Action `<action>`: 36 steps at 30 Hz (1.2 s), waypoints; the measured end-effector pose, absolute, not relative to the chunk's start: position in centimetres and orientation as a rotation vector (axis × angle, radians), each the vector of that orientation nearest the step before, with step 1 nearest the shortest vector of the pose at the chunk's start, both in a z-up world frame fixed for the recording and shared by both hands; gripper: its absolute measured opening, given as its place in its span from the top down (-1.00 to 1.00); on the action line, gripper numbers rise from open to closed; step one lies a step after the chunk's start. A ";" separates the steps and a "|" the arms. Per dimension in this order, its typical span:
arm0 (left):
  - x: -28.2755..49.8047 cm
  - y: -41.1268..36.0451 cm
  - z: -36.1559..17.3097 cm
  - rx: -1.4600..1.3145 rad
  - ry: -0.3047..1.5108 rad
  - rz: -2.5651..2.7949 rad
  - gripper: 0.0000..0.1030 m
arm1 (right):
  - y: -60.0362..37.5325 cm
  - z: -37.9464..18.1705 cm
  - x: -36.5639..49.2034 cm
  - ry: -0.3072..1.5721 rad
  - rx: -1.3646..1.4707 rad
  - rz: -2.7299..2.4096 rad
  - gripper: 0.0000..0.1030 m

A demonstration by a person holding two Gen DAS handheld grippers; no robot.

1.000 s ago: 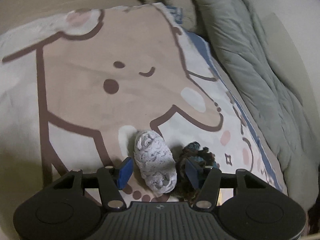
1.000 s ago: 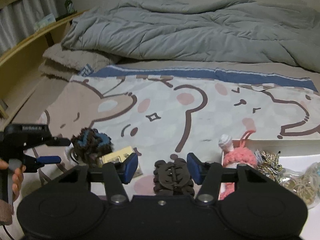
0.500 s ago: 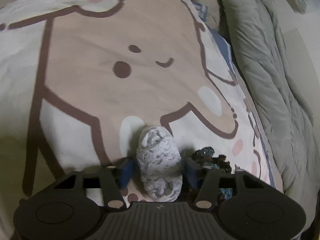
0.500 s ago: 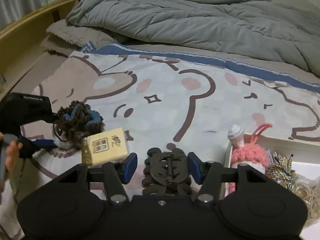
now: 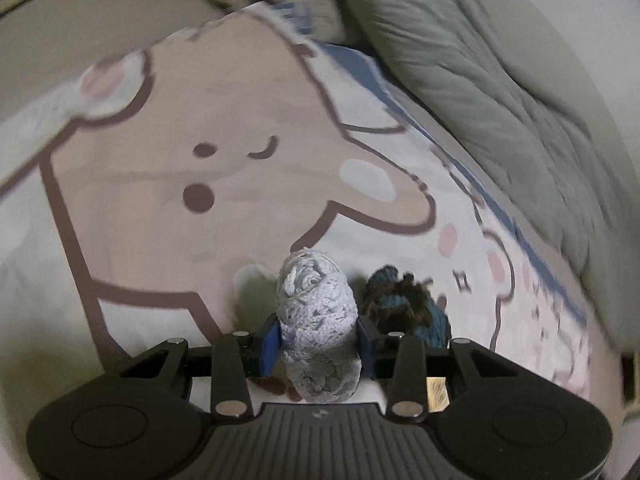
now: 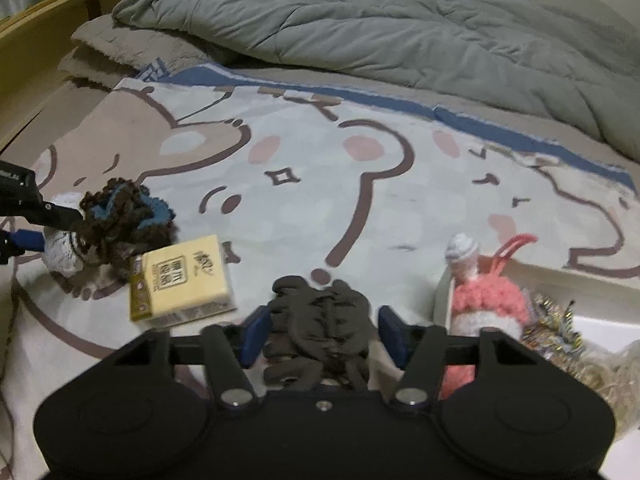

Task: Organize objects
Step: 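Carry the crocheted ball and claw clip in both tools over the box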

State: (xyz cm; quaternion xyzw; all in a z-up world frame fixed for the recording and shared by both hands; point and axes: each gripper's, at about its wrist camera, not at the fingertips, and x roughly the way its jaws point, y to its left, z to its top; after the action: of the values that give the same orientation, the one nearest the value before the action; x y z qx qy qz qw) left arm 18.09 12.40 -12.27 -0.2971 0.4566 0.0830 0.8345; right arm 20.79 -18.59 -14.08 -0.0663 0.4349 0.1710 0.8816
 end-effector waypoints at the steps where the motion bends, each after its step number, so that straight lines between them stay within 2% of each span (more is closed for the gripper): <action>1: 18.0 12.3 -12.0 -0.594 0.980 0.154 0.21 | -18.6 -14.0 20.7 0.912 -0.126 0.361 0.11; 13: 15.5 6.1 -13.7 -0.121 1.215 -0.169 0.20 | -18.2 -11.6 16.5 0.967 -0.089 0.376 0.12; 25: 15.5 5.9 -14.9 -0.211 1.241 -0.032 0.09 | -17.3 -12.6 13.8 1.016 -0.175 0.395 0.12; 29: 15.7 5.7 -15.0 -0.208 1.234 -0.015 0.19 | -17.3 -13.0 13.9 1.016 -0.177 0.402 0.11; 36: 14.9 5.9 -13.1 -0.239 1.171 -0.035 0.22 | -18.2 -11.3 13.4 0.953 -0.157 0.413 0.12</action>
State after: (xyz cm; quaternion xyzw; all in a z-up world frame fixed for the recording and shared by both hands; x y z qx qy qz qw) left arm 14.87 5.93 -13.07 -0.1126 0.5514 -0.0163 0.8265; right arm 13.36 -18.23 -11.26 -0.0748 0.4547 0.1972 0.8653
